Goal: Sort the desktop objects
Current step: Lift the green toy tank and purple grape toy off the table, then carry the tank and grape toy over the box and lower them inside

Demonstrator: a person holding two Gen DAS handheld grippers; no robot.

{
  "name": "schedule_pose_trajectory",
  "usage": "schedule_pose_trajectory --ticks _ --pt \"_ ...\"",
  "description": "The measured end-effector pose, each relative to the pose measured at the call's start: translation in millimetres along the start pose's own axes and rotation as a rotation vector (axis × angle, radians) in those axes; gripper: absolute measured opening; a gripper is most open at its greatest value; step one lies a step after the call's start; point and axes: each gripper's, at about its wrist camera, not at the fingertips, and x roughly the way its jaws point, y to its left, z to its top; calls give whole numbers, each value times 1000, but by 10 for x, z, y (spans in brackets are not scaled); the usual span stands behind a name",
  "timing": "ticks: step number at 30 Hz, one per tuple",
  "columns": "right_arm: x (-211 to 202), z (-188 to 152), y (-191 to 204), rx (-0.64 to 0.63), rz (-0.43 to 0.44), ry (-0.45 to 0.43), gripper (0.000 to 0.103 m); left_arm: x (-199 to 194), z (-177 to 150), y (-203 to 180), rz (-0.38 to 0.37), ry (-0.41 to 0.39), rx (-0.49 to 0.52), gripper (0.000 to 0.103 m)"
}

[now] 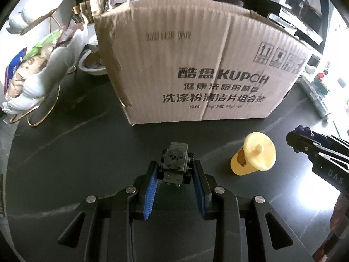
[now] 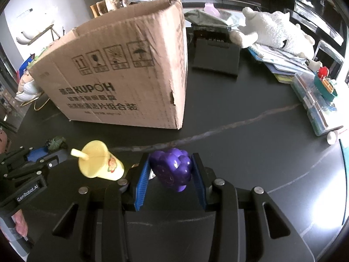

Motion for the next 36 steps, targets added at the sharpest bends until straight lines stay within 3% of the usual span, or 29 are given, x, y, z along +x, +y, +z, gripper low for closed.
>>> schedule_pose_trajectory --ticks 14,24,36 --pt "-422 -22 197 -36 20 -50 35 -608 -41 -53 -7 -57 12 29" --pt "-654 -38 315 -50 37 -72 35 -805 -83 -144 -12 -71 13 29" --pt "-921 71 423 -73 49 -108 35 -996 143 -140 -16 -111 24 29"
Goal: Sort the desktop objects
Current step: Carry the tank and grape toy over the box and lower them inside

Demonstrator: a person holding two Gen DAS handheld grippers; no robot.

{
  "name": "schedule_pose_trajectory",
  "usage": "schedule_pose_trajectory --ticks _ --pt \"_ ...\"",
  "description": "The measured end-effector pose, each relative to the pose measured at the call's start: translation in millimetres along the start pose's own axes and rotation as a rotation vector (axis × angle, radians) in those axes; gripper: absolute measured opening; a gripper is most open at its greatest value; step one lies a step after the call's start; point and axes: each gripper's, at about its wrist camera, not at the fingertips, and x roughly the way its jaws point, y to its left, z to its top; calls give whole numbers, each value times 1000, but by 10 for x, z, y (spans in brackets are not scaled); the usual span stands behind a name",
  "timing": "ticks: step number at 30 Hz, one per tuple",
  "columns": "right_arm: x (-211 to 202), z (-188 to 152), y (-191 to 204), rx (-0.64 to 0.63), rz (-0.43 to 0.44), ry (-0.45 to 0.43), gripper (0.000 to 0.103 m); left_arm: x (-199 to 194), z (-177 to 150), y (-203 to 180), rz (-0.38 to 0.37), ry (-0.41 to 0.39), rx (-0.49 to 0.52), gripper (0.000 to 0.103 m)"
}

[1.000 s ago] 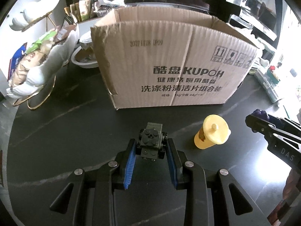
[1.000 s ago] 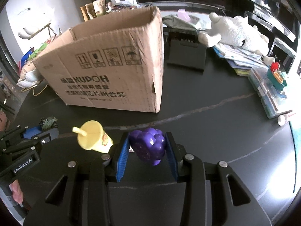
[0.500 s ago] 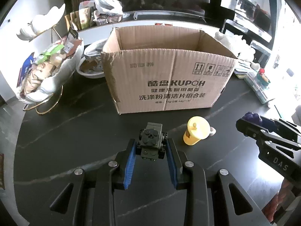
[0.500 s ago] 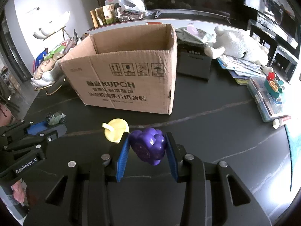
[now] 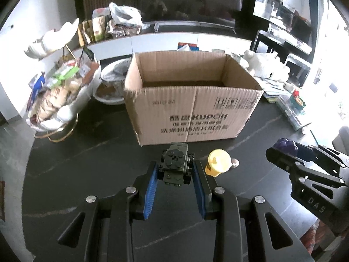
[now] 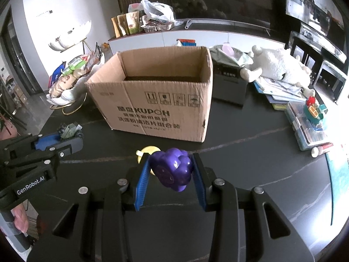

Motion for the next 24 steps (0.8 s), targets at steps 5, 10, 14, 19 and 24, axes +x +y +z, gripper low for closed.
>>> schedule_pose_trajectory --ticks 5,10,14,19,24 --pt "-67 101 38 -13 -2 -13 35 -100 119 -11 -4 -19 6 29" --pt "-84 183 51 -21 2 -12 35 -95 217 -24 -5 -17 14 29" --pt "-67 217 48 -20 7 -6 35 -70 258 -33 -10 -10 20 29" --pt "-13 275 16 -13 16 10 35 -39 318 -25 -13 -6 22 29" --pt "65 385 -2 -11 20 29 35 0 390 -11 -12 -1 24 29"
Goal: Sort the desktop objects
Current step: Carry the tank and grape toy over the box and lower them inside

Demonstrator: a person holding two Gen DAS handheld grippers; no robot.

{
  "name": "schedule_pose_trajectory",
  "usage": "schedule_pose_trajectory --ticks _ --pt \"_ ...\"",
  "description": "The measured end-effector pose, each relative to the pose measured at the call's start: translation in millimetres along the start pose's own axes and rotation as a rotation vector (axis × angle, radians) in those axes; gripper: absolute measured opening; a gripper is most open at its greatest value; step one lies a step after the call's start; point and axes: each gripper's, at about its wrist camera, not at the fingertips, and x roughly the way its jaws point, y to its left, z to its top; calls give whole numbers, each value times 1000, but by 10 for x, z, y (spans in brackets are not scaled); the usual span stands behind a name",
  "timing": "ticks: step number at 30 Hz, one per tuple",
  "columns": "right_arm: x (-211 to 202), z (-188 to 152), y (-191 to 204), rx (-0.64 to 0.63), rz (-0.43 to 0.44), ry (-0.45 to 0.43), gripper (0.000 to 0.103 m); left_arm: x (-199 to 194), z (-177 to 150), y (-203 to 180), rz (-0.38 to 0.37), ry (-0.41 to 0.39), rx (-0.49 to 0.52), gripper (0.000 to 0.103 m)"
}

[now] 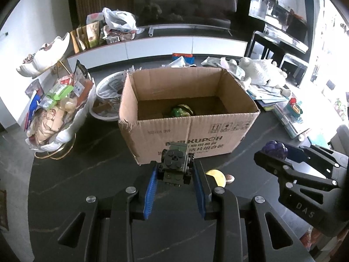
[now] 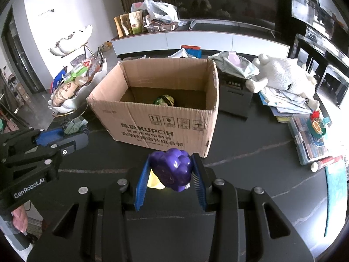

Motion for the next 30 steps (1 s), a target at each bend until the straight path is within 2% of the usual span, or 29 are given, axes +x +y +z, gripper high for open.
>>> schedule_pose_trajectory --ticks 13,30 --pt "76 384 1 -18 -13 -17 35 71 329 61 -28 -2 0 29" --pt "321 756 9 -30 -8 -14 35 319 656 145 -25 15 -1 29"
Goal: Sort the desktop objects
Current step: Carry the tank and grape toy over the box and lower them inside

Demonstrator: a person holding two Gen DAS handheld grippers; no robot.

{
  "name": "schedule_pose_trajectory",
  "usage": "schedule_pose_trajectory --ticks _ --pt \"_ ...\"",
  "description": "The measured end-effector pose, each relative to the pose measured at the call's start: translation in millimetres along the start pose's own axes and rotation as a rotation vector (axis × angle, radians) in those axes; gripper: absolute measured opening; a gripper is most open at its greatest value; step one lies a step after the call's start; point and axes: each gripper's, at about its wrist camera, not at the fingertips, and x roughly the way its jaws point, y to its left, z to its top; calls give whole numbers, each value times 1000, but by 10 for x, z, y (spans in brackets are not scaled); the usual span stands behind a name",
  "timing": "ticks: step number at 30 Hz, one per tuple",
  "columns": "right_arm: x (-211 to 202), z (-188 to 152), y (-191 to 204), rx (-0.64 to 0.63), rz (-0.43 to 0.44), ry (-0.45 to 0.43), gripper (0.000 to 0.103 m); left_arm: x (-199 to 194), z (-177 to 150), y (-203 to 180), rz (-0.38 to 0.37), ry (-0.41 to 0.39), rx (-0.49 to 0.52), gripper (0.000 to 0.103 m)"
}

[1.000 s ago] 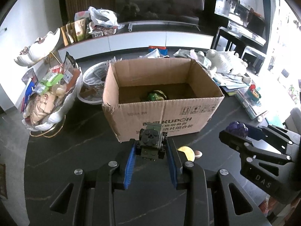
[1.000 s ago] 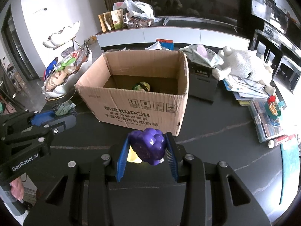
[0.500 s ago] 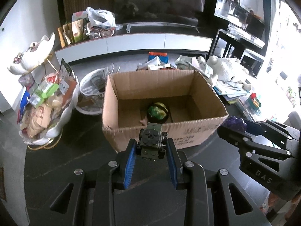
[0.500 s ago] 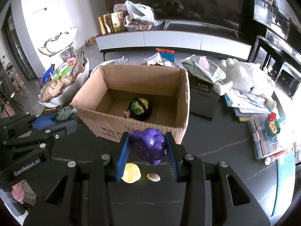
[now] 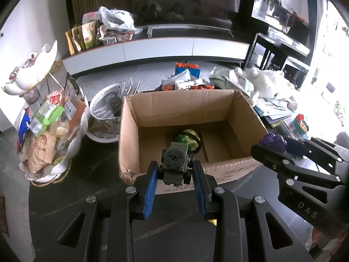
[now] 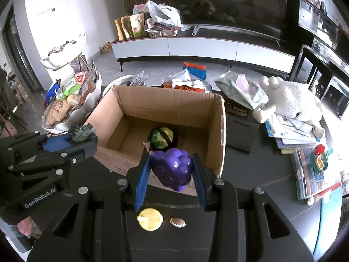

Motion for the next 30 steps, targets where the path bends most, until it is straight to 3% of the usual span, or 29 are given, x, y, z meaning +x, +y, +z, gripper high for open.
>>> schedule_pose_trajectory --ticks 30 --pt "610 190 -100 24 7 73 35 515 186 64 8 61 11 29"
